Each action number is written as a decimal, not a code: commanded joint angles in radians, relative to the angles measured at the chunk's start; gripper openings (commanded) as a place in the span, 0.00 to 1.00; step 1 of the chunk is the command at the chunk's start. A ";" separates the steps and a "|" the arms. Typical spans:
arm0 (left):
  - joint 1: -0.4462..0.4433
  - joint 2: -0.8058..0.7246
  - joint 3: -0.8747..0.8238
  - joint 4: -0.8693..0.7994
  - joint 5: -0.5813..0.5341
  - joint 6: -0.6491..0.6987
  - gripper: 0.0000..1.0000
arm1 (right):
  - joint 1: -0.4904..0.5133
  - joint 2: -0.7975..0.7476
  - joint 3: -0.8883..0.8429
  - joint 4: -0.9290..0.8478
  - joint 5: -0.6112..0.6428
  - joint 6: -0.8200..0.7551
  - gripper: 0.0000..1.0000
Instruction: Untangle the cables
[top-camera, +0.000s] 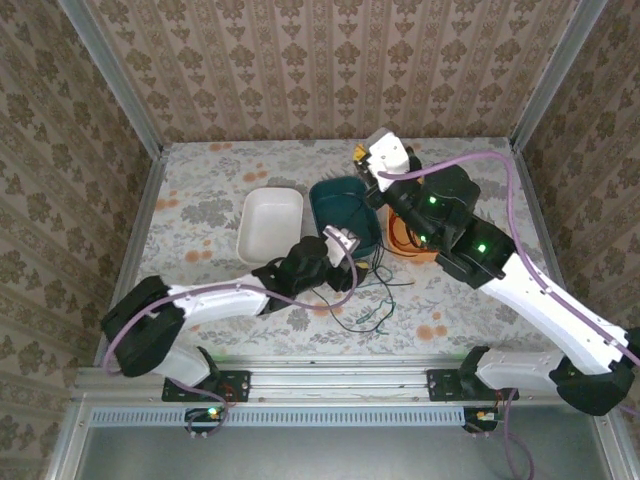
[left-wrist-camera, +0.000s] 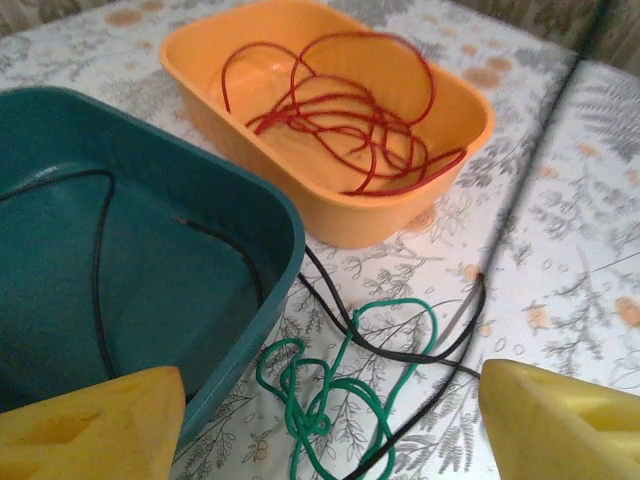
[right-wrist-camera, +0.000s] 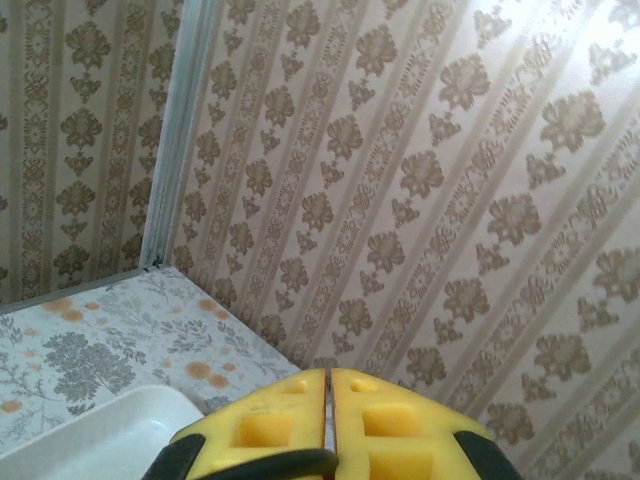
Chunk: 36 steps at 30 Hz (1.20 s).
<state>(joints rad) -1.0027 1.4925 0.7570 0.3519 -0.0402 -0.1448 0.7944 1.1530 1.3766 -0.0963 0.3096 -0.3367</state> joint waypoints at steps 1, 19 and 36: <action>-0.007 0.077 0.046 -0.016 -0.096 0.028 0.77 | -0.017 -0.069 -0.026 0.018 0.082 0.104 0.00; -0.008 0.274 0.110 -0.137 -0.238 0.022 0.74 | -0.187 -0.281 -0.048 0.059 0.175 0.097 0.01; -0.038 0.044 -0.018 -0.074 -0.060 0.104 0.76 | -0.239 -0.337 -0.115 -0.218 0.146 0.204 0.01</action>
<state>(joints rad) -1.0264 1.5925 0.7460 0.2924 -0.1787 -0.0837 0.5598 0.8173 1.2778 -0.2207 0.4713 -0.1905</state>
